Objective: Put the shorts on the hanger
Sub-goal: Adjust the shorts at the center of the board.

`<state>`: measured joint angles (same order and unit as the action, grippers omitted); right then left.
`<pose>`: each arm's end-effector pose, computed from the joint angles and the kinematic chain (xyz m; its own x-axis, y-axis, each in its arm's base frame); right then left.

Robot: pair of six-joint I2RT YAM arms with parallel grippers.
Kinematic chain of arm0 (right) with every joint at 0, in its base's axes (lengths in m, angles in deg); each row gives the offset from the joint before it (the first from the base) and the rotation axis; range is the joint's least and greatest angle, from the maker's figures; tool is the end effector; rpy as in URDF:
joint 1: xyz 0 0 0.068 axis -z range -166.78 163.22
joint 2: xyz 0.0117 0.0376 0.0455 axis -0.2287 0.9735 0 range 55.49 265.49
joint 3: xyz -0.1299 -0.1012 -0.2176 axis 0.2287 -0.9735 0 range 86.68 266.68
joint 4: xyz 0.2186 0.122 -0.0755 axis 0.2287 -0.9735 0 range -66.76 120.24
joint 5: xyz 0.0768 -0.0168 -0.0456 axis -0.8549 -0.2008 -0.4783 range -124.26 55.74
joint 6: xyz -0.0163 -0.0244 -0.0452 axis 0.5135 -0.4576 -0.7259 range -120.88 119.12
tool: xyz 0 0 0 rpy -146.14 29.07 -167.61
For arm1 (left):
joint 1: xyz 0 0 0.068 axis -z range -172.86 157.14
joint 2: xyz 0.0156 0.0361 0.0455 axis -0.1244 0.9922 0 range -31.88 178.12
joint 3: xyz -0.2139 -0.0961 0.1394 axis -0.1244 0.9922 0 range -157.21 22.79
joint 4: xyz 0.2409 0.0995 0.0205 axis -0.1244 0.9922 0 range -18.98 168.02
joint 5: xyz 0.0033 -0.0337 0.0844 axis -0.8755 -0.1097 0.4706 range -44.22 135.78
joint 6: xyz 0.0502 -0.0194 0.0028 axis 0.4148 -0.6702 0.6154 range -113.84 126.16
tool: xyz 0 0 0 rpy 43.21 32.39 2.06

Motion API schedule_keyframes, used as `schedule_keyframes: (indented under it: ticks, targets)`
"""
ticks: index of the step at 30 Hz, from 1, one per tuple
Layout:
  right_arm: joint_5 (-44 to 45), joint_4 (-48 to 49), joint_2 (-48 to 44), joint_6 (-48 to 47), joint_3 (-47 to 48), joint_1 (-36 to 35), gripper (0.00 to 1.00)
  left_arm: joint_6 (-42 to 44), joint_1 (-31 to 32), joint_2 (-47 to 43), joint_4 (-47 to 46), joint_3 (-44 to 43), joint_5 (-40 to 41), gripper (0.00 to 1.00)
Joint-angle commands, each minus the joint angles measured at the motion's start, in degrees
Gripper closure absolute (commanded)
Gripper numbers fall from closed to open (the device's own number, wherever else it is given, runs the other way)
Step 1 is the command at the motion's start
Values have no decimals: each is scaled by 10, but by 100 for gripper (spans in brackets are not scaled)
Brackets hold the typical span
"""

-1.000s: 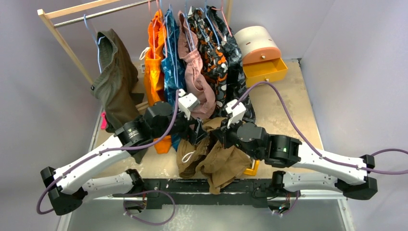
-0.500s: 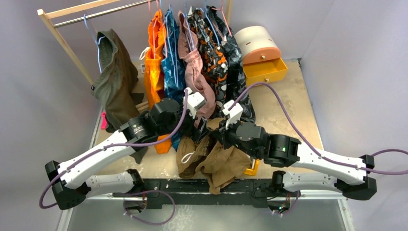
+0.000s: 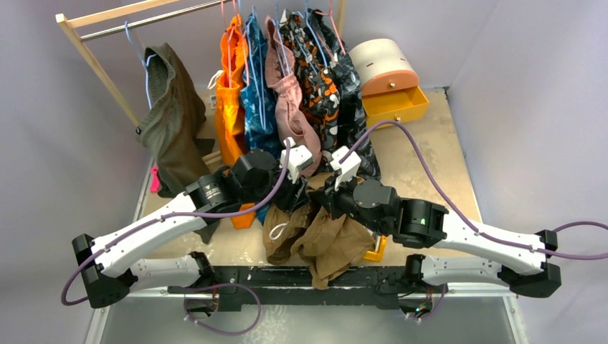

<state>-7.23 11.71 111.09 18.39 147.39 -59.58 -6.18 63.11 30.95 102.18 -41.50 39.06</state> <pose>0.0782 0.1980 0.3885 -0.3024 0.0171 -0.9530 -0.6572 0.7204 0.2215 0.1297 -0.1994 0.3604 -0.4590 0.3003 -0.8362 0.8002 0.5486 -0.2422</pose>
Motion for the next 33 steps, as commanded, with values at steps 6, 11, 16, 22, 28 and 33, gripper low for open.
schedule_keyframes:
  ticks: [6,11,16,22,28,33]
  targets:
    - [-21,53,-11,-23,33,1,97,-7,2,-29,-53,-11,75,100]
    - [-29,54,-34,-12,35,1,32,-54,2,-74,-99,-13,168,100]
    - [-49,59,-70,-1,15,1,26,-111,2,-110,-156,-20,238,100]
    - [-154,69,-41,12,-4,1,28,-176,2,-112,-177,-40,324,100]
    - [-211,149,6,34,-48,-7,31,-223,1,-116,-204,-62,388,100]
    - [-160,197,73,46,-58,-38,28,-227,2,-112,-215,-80,405,100]
